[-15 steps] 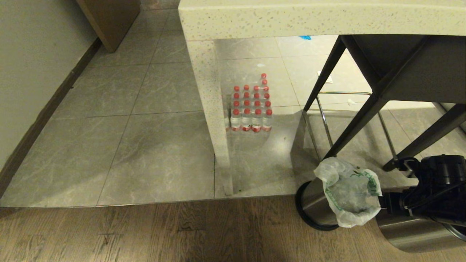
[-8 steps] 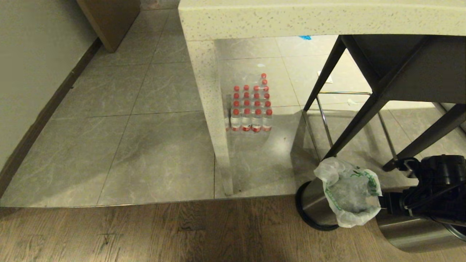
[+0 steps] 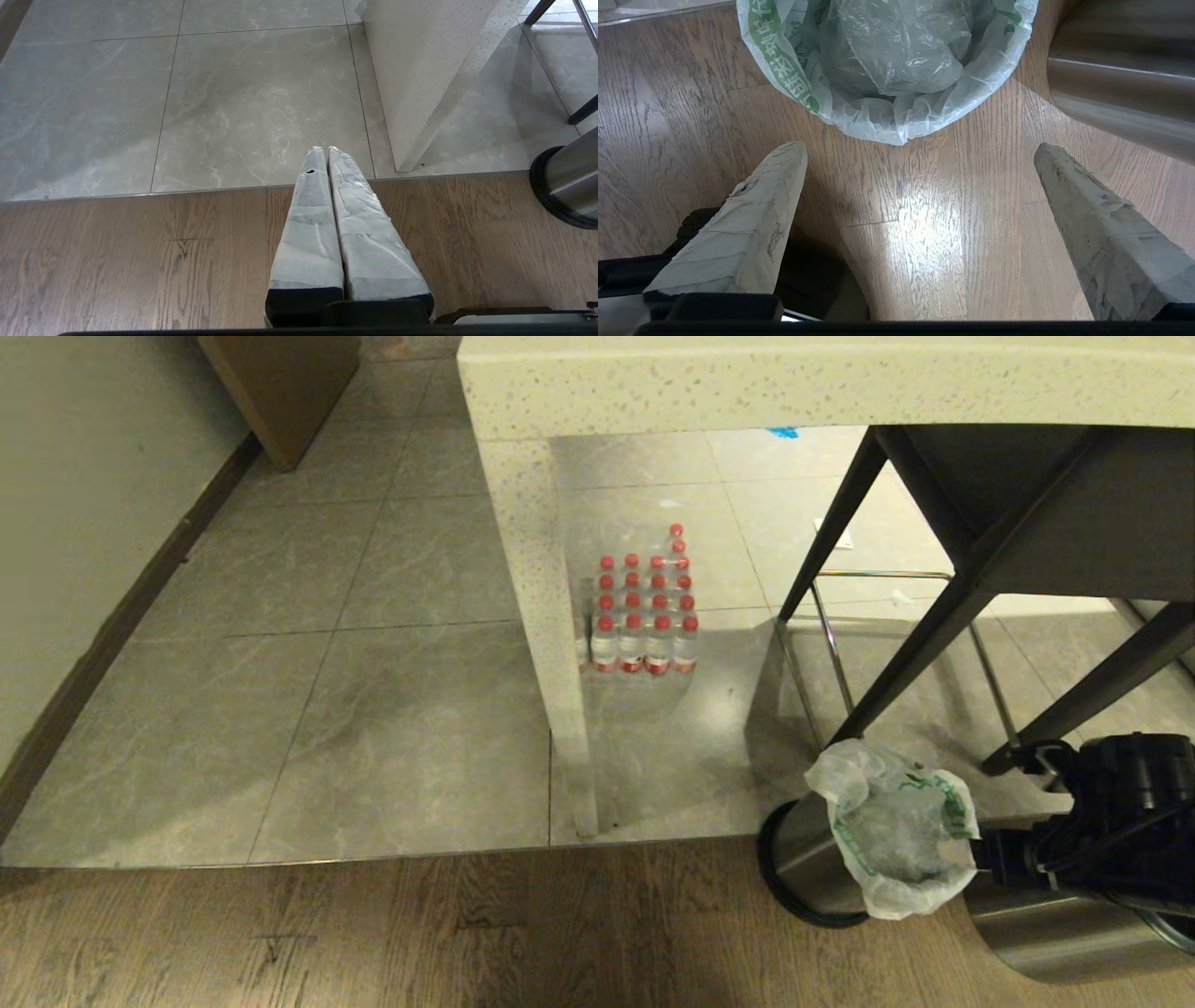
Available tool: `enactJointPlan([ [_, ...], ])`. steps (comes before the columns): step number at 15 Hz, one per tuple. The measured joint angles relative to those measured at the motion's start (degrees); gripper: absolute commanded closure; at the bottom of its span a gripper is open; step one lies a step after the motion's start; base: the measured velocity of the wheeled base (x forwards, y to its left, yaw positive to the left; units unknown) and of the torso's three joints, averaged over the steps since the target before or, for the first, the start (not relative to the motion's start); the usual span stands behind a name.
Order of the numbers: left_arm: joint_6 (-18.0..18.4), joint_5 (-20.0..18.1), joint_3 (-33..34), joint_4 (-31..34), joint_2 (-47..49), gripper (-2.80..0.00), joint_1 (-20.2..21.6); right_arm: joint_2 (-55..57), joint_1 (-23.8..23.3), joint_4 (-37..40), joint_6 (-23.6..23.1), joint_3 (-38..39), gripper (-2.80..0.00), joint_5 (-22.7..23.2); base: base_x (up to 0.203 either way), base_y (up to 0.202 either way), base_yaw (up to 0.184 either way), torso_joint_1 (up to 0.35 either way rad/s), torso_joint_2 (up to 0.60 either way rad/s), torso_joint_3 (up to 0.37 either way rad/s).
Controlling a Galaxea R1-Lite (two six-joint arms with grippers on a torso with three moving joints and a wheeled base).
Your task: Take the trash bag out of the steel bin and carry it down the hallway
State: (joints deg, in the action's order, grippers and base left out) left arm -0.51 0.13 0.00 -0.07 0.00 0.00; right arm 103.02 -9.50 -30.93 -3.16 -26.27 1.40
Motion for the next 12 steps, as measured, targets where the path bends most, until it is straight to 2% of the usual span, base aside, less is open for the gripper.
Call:
enactJointPlan([
  [12, 0.0, 0.0, 0.0, 0.0, 0.0, 0.0, 0.0, 0.0, 0.0, 0.0, 0.0, 0.0, -2.8, 0.0, 0.0, 0.0, 0.0, 0.0, 0.0, 0.0],
])
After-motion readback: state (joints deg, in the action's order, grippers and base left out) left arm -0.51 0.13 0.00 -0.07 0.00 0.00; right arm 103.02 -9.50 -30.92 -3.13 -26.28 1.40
